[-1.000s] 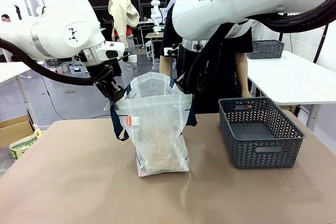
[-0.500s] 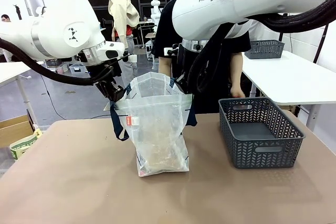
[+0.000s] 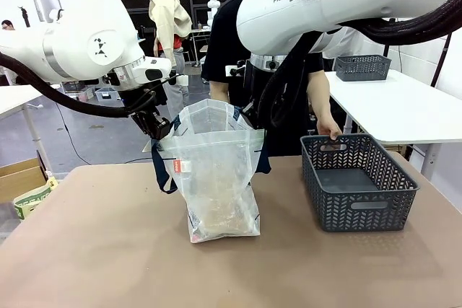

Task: Transfer purchased items from the store into the shopping bag.
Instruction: Move the Reusable shopping bag to the right side of the table.

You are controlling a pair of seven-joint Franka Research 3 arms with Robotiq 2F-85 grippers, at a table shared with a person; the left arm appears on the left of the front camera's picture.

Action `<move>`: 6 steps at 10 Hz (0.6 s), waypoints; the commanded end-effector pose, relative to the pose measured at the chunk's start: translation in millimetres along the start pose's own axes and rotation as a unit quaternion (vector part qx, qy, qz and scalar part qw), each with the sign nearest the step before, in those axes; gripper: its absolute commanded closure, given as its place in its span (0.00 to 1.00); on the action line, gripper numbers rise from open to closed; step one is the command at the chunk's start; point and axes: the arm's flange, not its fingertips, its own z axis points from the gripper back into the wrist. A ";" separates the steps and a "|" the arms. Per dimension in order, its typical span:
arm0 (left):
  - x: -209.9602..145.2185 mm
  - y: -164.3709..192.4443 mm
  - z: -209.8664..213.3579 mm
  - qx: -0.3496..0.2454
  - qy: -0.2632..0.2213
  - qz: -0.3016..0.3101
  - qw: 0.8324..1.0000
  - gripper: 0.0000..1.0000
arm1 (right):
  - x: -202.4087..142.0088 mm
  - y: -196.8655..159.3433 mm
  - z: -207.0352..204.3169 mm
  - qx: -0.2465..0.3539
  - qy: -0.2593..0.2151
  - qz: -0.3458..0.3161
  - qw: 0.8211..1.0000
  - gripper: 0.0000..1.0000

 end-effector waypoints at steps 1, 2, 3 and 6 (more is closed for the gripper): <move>-1.7 1.4 -0.8 0.002 0.002 0.000 1.000 1.00 | -0.2 -1.5 0.2 0.000 0.001 0.007 1.000 1.00; -1.7 1.4 -0.8 0.002 0.002 0.000 1.000 1.00 | -0.2 -1.5 0.2 0.000 0.001 0.007 1.000 1.00; -1.7 1.4 -0.8 0.002 0.002 0.000 1.000 1.00 | -0.2 -1.5 0.2 0.000 0.001 0.007 1.000 1.00; -1.7 1.4 -0.8 0.002 0.002 0.000 1.000 1.00 | -0.2 -1.5 0.2 0.000 0.001 0.007 1.000 1.00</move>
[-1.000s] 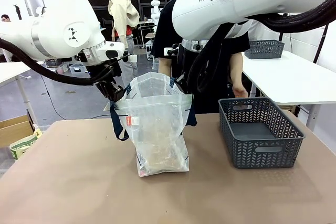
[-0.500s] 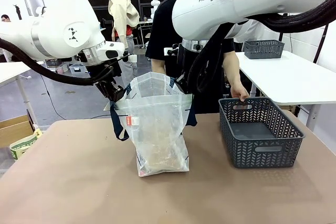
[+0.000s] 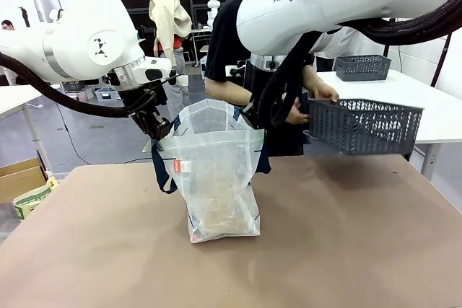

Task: Transfer purchased items from the store into the shopping bag.
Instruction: Move the Reusable shopping bag to the right side of the table.

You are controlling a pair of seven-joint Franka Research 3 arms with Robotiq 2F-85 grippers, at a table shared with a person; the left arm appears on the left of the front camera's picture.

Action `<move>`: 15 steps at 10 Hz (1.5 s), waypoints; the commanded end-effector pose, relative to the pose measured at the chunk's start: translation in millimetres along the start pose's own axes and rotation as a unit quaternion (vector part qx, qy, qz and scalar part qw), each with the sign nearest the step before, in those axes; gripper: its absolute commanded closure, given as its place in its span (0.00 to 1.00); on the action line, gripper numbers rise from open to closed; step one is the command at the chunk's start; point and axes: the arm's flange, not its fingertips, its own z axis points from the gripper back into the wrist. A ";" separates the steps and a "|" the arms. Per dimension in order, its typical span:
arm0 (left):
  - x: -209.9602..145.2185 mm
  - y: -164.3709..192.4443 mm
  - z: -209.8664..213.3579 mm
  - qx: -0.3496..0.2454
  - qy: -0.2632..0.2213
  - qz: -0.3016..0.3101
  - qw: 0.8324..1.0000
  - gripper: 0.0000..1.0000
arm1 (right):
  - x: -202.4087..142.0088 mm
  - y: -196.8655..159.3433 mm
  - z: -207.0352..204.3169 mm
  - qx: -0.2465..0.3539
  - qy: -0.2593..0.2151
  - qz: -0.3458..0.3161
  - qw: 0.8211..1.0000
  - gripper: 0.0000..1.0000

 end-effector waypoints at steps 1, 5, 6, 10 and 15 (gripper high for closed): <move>-1.7 1.4 -0.8 0.002 0.002 0.000 1.000 1.00 | -0.2 -1.5 0.2 0.000 0.001 0.007 1.000 1.00; -1.7 1.4 -0.8 0.002 0.002 0.000 1.000 1.00 | -0.2 -1.5 0.2 0.000 0.001 0.007 1.000 1.00; -1.7 1.4 -0.8 0.002 0.002 0.000 1.000 1.00 | -0.2 -1.5 0.2 0.000 0.001 0.007 1.000 1.00; 0.0 0.0 0.0 0.000 0.000 0.000 1.000 1.00 | -0.2 -1.5 0.2 0.000 0.001 0.007 1.000 1.00; -0.8 -1.0 2.7 0.000 -0.008 0.005 1.000 0.30 | 0.5 1.3 3.8 0.009 -0.007 -0.005 1.000 0.29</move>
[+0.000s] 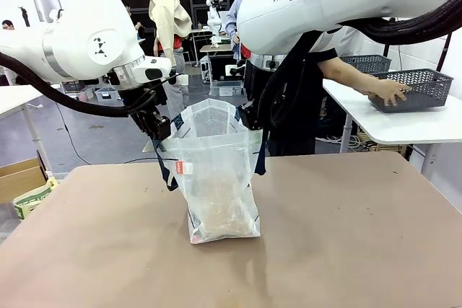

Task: Transfer purchased items from the store into the shopping bag.
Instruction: Move the Reusable shopping bag to the right side of the table.

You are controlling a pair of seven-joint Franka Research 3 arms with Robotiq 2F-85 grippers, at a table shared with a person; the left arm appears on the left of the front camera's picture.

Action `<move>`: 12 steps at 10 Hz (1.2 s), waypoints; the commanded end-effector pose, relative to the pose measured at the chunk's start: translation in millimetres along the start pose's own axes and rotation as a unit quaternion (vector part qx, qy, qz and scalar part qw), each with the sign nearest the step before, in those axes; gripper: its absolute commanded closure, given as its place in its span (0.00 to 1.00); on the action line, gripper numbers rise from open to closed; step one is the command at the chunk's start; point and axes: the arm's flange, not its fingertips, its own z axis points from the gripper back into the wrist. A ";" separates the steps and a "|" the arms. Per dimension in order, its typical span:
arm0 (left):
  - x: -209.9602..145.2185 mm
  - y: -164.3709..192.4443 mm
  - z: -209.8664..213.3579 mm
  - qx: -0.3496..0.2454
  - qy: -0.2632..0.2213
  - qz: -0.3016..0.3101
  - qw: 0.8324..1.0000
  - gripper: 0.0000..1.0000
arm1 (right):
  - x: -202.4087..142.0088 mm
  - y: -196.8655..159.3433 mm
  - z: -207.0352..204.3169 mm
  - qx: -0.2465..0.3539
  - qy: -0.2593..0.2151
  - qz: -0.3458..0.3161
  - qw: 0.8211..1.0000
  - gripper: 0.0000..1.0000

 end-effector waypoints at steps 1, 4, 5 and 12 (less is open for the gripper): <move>-1.0 -0.4 1.3 -0.004 -0.008 0.005 1.000 0.11 | 0.4 1.1 2.8 0.011 -0.006 -0.004 1.000 0.10; 0.5 -1.0 -1.7 -0.011 -0.007 0.004 1.000 0.00 | 0.3 2.4 2.5 0.021 -0.006 -0.003 1.000 0.00; 2.3 -1.3 -5.9 -0.010 0.002 0.006 1.000 0.00 | 2.0 4.5 -2.8 0.020 -0.009 -0.007 1.000 0.00; 0.0 -2.0 -4.8 0.005 -0.015 0.021 1.000 1.00 | 3.3 4.5 -7.9 0.048 -0.026 0.006 0.998 1.00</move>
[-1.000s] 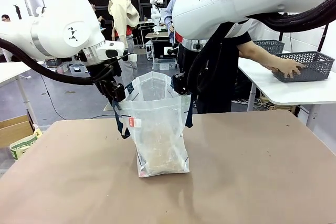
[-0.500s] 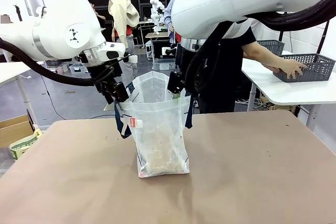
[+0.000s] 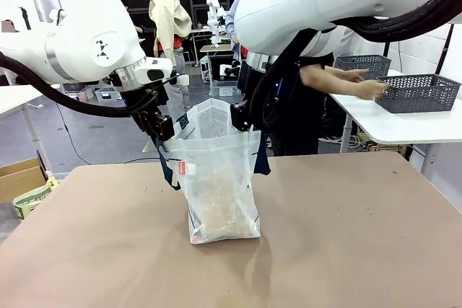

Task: Transfer purchased items from the store into the shopping bag.
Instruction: Move the Reusable shopping bag to the right side of the table.

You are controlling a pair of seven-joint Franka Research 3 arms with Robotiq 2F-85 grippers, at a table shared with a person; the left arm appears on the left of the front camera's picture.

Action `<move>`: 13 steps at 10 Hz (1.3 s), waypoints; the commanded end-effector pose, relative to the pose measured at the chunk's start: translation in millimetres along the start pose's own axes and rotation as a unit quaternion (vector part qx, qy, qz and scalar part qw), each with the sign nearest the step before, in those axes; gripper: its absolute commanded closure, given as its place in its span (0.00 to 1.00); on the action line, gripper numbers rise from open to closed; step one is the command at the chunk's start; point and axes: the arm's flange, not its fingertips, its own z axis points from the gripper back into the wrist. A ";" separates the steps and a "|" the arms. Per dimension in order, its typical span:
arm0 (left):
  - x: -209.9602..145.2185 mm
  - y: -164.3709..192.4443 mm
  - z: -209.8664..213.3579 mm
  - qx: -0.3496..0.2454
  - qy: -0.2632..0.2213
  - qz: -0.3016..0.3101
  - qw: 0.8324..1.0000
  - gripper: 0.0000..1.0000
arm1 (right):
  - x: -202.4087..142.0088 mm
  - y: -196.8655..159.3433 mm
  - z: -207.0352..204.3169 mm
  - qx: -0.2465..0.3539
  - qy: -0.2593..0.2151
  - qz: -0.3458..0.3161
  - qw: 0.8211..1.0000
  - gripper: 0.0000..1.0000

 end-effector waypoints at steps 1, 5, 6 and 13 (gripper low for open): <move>-3.2 -3.5 -0.1 0.005 -0.011 0.010 1.000 1.00 | -3.1 -2.6 -0.6 0.005 -0.011 -0.001 1.000 1.00; -4.0 -6.8 4.2 -0.004 -0.022 0.028 0.999 1.00 | -4.5 -0.8 -1.5 0.003 -0.011 -0.015 1.000 1.00; -4.3 -8.0 4.8 -0.004 -0.023 0.028 0.999 1.00 | -4.5 1.0 -2.4 -0.003 -0.012 -0.024 1.000 1.00; 6.2 -15.6 6.6 -0.048 -0.057 0.068 0.995 1.00 | 0.3 16.4 -9.0 0.016 -0.037 -0.052 0.998 1.00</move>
